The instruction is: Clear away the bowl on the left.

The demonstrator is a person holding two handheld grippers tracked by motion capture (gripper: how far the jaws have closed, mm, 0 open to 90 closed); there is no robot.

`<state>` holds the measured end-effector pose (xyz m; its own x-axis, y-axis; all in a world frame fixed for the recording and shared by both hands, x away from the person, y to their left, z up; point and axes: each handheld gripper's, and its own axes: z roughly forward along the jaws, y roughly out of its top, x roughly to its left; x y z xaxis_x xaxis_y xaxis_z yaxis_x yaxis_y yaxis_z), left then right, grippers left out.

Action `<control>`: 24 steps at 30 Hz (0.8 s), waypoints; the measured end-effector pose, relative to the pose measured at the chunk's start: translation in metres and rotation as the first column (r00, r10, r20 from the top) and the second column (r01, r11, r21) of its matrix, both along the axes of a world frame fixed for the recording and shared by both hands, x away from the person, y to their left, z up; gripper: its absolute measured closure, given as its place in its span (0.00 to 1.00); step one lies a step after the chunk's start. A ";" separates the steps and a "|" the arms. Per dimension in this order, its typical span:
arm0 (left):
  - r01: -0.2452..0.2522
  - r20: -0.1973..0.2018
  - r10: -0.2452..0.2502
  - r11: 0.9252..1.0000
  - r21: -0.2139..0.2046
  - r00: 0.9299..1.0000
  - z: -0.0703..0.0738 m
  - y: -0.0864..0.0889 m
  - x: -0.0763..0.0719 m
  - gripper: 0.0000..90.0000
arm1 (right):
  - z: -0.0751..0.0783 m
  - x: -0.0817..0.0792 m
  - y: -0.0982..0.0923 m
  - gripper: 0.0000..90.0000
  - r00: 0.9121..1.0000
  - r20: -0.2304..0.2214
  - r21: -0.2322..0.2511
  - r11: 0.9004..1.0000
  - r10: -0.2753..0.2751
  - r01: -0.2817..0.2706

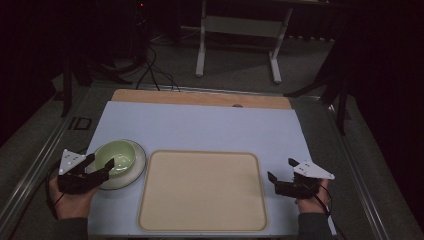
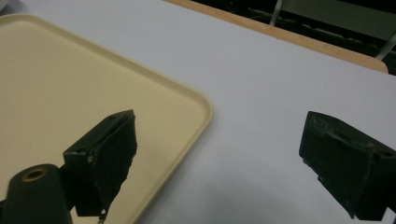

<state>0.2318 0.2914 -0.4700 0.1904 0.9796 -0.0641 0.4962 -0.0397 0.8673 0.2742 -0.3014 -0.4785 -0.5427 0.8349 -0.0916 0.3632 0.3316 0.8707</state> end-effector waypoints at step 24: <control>-0.049 0.011 0.049 0.999 -0.008 0.999 -0.003 0.009 0.010 0.42 | 0.002 0.000 0.002 0.12 0.999 0.037 0.006 1.000 0.004 -0.004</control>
<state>0.2419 0.2999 -0.4731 0.1427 0.9873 -0.0695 0.4877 -0.0090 0.8730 0.2742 -0.2998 -0.4767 -0.5423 0.8334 -0.1063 0.3296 0.3274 0.8855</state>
